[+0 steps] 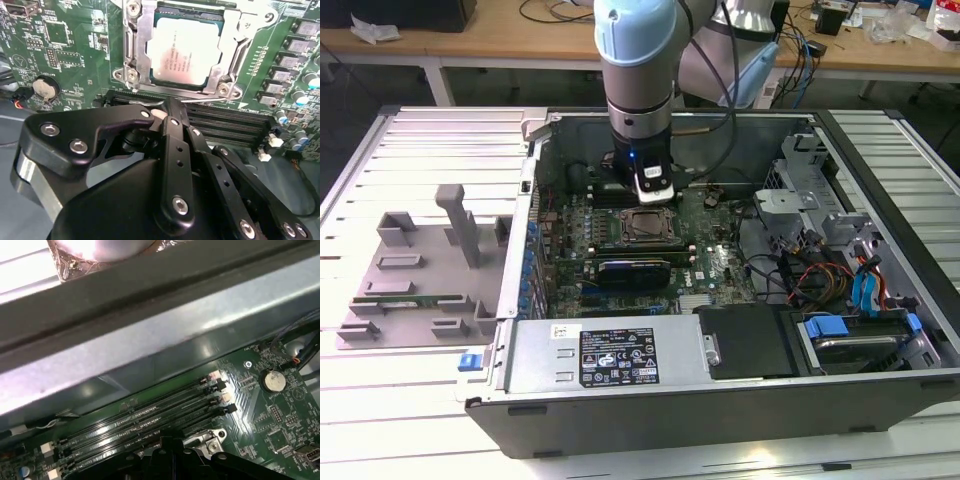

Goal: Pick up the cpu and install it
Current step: 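Install the first cpu locking lever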

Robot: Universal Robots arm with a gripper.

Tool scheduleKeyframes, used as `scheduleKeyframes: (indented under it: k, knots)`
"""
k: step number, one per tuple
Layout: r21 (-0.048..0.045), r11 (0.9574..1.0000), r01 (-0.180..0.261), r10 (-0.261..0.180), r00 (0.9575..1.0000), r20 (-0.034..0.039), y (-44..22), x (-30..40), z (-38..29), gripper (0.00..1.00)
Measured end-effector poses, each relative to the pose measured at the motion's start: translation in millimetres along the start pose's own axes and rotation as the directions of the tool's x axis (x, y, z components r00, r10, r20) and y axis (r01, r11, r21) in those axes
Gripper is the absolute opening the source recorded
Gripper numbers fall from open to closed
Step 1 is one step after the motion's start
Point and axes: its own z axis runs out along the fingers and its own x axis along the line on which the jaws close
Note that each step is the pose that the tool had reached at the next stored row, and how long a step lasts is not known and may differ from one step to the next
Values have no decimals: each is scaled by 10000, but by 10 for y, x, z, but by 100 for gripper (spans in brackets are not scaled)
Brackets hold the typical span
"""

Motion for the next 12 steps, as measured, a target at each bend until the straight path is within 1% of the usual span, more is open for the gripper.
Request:
scheduleKeyframes:
  k: [2,6,7,8,10,11,12]
  knots:
    - [13,10000,-1,1,10000,7,12,-22,17,11]
    - [50,10000,2,-2,10000,23,43,-21,31,11]
    - [87,10000,2,-2,10000,39,50,-17,36,11]
    - [172,9999,12,-14,10000,75,52,-15,47,11]
    - [296,9996,28,-31,9999,123,50,-14,62,11]
    - [344,9994,33,-38,9999,142,50,-13,67,11]
    - [368,9993,36,-42,9999,152,51,-12,69,11]
